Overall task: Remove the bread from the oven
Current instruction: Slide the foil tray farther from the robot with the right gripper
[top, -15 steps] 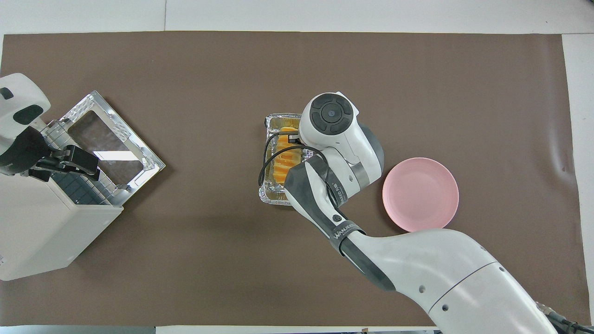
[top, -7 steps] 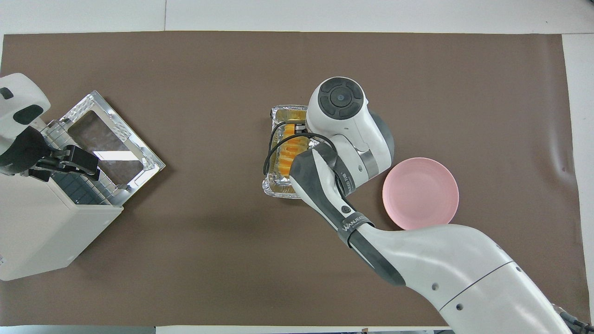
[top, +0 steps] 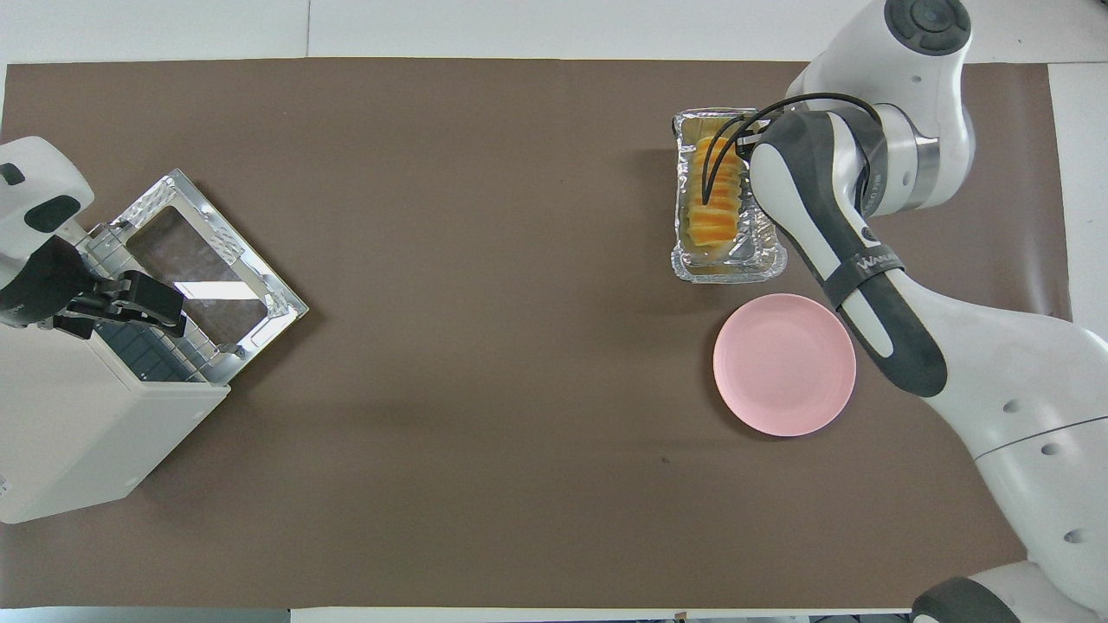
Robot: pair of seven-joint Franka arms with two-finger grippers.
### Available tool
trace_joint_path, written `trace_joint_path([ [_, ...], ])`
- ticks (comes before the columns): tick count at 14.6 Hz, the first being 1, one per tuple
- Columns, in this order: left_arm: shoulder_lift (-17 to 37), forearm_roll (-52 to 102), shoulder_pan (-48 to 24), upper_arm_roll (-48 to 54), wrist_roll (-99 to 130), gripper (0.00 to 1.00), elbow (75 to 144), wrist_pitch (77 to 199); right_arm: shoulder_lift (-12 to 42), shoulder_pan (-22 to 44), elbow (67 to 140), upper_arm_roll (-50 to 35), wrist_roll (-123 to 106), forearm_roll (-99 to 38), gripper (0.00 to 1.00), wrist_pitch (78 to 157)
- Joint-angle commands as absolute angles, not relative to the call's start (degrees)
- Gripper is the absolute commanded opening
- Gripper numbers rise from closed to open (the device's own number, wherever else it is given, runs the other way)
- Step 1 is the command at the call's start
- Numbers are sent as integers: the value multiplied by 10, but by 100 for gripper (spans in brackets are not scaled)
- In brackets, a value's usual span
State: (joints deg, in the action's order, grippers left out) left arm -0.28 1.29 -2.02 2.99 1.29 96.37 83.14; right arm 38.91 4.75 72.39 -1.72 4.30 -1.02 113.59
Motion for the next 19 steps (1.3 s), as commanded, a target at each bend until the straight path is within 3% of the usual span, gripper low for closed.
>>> trace_joint_path([
  [1, -12, 3, -21, 29, 17, 100, 967, 828, 419, 13, 693, -26, -26, -19, 0, 1143],
  [5, -12, 3, -21, 29, 17, 100, 967, 828, 497, -13, 606, -25, -81, -18, 0, 1137],
  [10, -12, 3, -21, 29, 17, 100, 967, 828, 497, -11, 603, -25, -81, -13, 0, 1136],
  [11, -12, 3, -21, 29, 17, 100, 967, 827, 489, -4, 604, -25, -81, -12, 23, 1134],
  [12, -12, 3, -21, 29, 17, 100, 966, 828, 477, -4, 607, -24, -81, -11, 64, 1133],
  [13, -12, 3, -21, 29, 17, 100, 966, 828, 462, -4, 625, -24, -83, -9, 92, 1128],
  [14, -12, 3, -21, 29, 17, 100, 966, 828, 445, -3, 641, -24, -90, -2, 100, 1121],
  [19, -12, 3, -21, 29, 17, 100, 966, 828, 435, 18, 646, -22, -82, 9, 100, 1109],
])
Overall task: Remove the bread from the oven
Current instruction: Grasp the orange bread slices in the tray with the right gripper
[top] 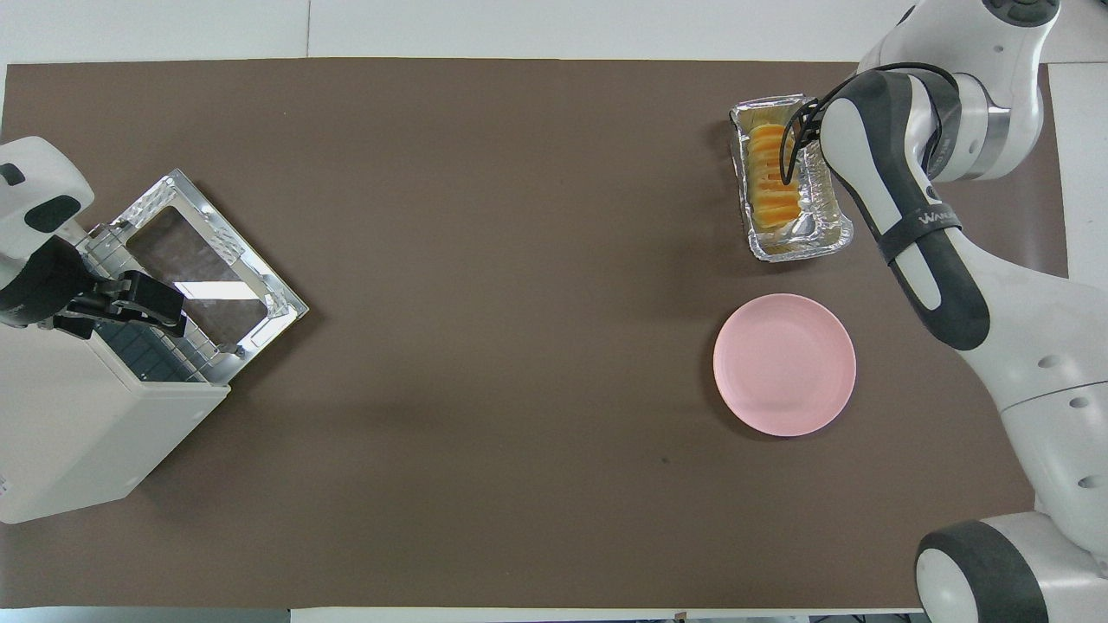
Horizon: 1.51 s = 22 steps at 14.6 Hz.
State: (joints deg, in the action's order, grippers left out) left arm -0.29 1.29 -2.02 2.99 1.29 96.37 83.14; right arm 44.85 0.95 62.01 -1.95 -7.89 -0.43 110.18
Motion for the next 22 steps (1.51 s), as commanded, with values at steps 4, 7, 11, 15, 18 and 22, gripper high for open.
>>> trace_joint_path([
  [4, -12, 3, -21, 29, 17, 100, 967, 828, 433, 35, 679, -22, -49, 29, 97, 1156],
  [7, -12, 3, -21, 29, 17, 100, 966, 828, 428, 43, 710, -21, -37, 29, 95, 1197],
  [11, -12, 3, -21, 29, 17, 100, 967, 828, 426, 44, 733, -21, -33, 29, 93, 1220],
  [15, -12, 3, -21, 29, 17, 100, 967, 828, 414, 41, 765, -21, -27, 26, 81, 1249],
  [18, -12, 3, -21, 29, 17, 100, 966, 828, 410, 39, 776, -22, -28, 25, 23, 1255],
  [22, -12, 3, -21, 29, 17, 100, 966, 828, 410, 34, 771, -22, -28, 23, 0, 1245],
])
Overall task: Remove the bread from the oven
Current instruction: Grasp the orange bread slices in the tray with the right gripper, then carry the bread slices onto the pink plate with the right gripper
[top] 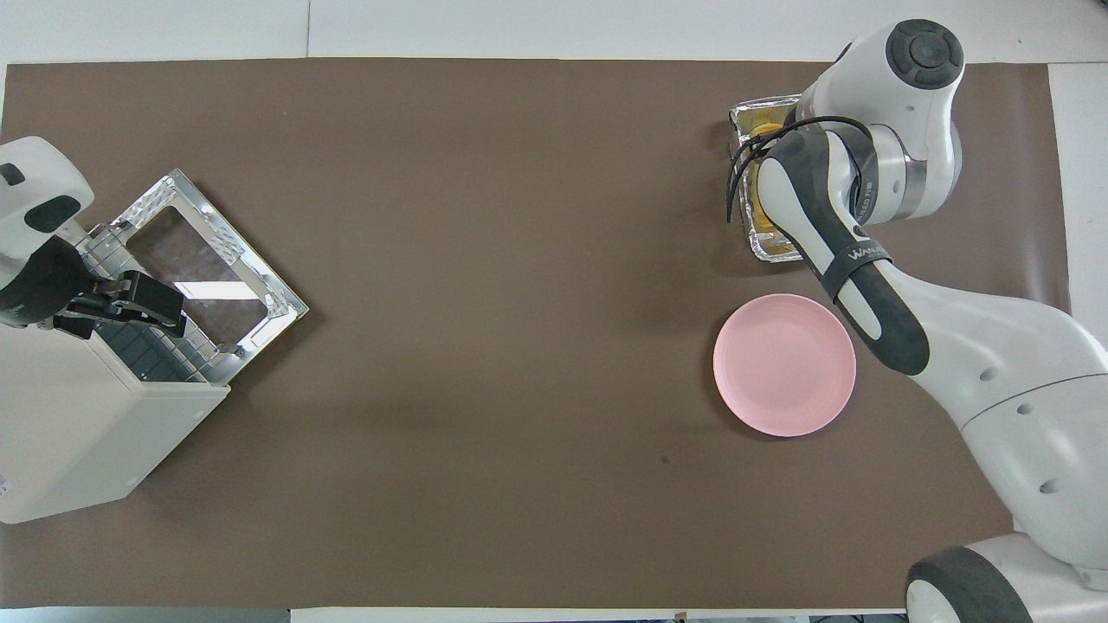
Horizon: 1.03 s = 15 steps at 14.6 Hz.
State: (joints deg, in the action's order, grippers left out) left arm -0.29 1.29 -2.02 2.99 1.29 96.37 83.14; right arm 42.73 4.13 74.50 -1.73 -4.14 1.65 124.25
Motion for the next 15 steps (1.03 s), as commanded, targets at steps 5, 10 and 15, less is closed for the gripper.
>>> trace_joint_path([
  [5, -12, 3, -21, 29, 17, 100, 967, 828, 382, 32, 759, -22, -31, 18, 0, 1182],
  [10, -12, 3, -21, 29, 17, 100, 967, 828, 321, 33, 762, -24, -31, 18, 0, 1088],
  [15, -12, 3, -21, 29, 17, 100, 967, 827, 205, 44, 863, -26, 7, 14, 0, 1027],
])
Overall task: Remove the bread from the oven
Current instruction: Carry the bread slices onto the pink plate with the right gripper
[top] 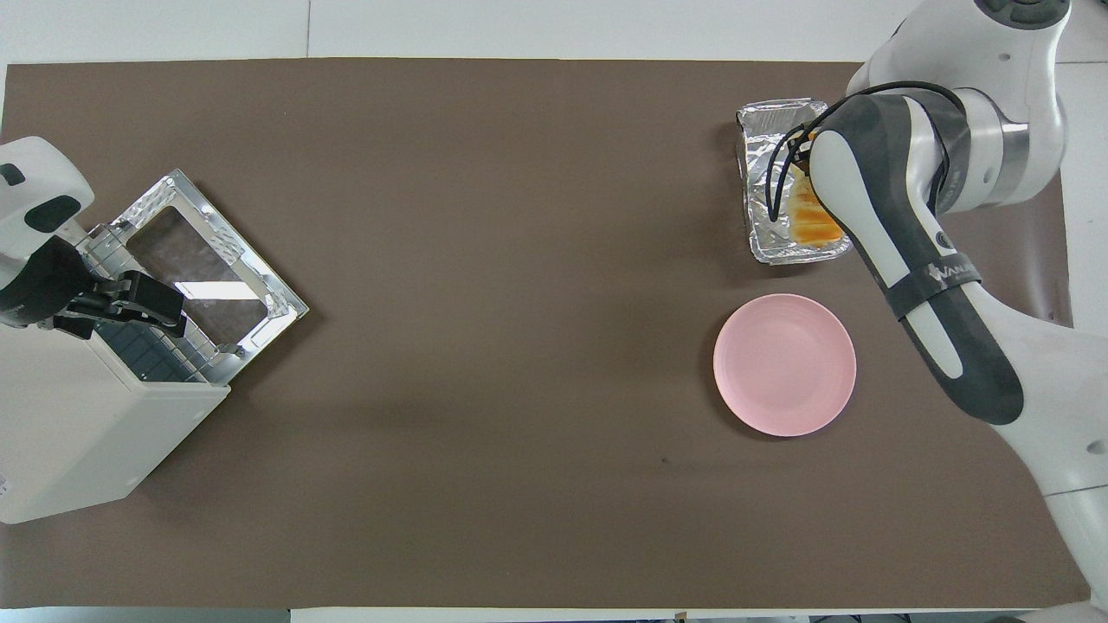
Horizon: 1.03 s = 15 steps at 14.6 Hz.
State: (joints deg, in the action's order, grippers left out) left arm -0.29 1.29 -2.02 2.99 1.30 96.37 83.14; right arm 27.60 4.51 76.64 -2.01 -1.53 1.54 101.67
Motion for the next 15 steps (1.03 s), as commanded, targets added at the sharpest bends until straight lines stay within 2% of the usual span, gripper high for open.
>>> trace_joint_path([
  [1, -12, 3, -21, 29, 17, 100, 966, 828, 168, 46, 914, -26, 12, 2, 0, 1044],
  [5, -12, 3, -21, 29, 17, 100, 966, 828, 34, 45, 1145, -27, 14, -18, 0, 1181],
  [9, -12, 3, -21, 29, 17, 100, 967, 828, -45, 53, 1338, -28, 15, -32, 0, 1354],
  [12, -12, 3, -21, 29, 17, 100, 966, 828, -71, 66, 1424, -27, 28, -34, 0, 1445],
  [15, -12, 3, -21, 29, 17, 100, 967, 827, -79, 73, 1461, -27, 31, -34, 0, 1488],
])
